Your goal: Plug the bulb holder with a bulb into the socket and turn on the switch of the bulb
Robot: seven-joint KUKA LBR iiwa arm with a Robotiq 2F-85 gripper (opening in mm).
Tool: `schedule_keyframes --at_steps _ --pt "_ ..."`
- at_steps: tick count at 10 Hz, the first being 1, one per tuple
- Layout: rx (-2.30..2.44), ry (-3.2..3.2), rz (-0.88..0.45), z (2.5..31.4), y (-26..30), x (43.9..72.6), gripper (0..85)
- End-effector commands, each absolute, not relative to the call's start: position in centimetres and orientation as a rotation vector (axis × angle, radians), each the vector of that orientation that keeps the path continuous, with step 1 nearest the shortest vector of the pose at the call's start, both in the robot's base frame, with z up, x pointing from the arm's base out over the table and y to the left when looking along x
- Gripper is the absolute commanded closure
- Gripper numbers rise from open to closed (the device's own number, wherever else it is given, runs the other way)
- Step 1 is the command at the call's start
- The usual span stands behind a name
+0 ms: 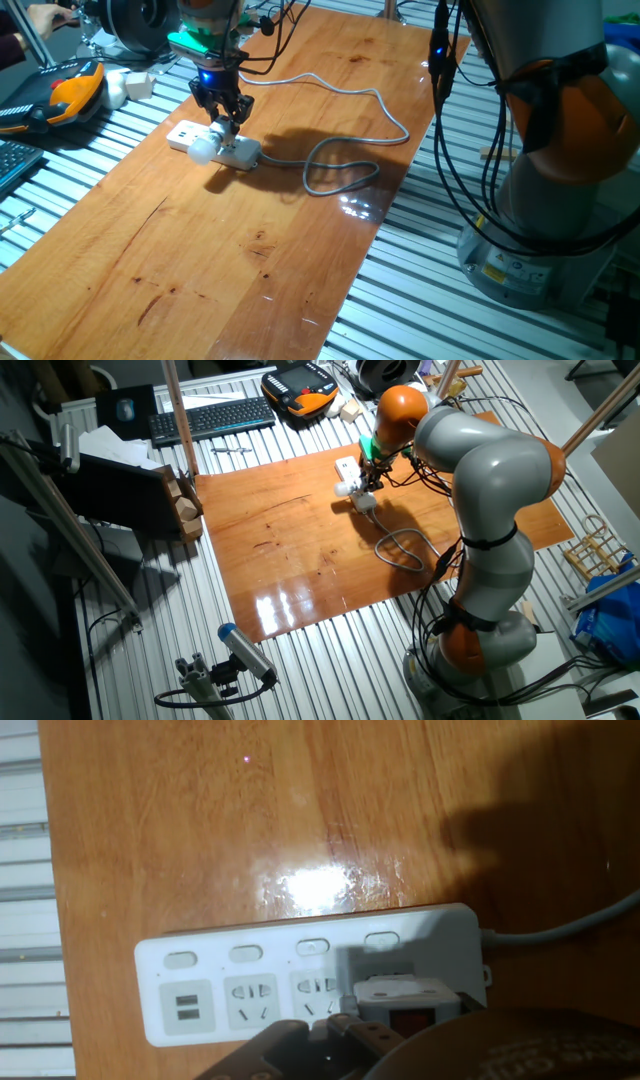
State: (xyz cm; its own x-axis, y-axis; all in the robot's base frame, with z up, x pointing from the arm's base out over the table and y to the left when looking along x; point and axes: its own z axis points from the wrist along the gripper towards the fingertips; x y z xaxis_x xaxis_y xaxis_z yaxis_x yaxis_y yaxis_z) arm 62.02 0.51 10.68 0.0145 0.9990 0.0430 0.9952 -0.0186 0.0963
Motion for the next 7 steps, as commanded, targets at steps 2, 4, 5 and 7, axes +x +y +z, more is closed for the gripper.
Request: schedule_keyframes --at_steps 2,4,5,7 --pt "2.202 2.176 0.145 10.68 0.47 62.05 85.0" --pt "2.2 2.174 0.142 10.64 0.36 62.02 85.0" --pt "2.2 2.177 0.145 10.5 0.32 61.98 85.0" --pt "2.205 2.178 0.152 10.33 0.38 61.9 85.0"
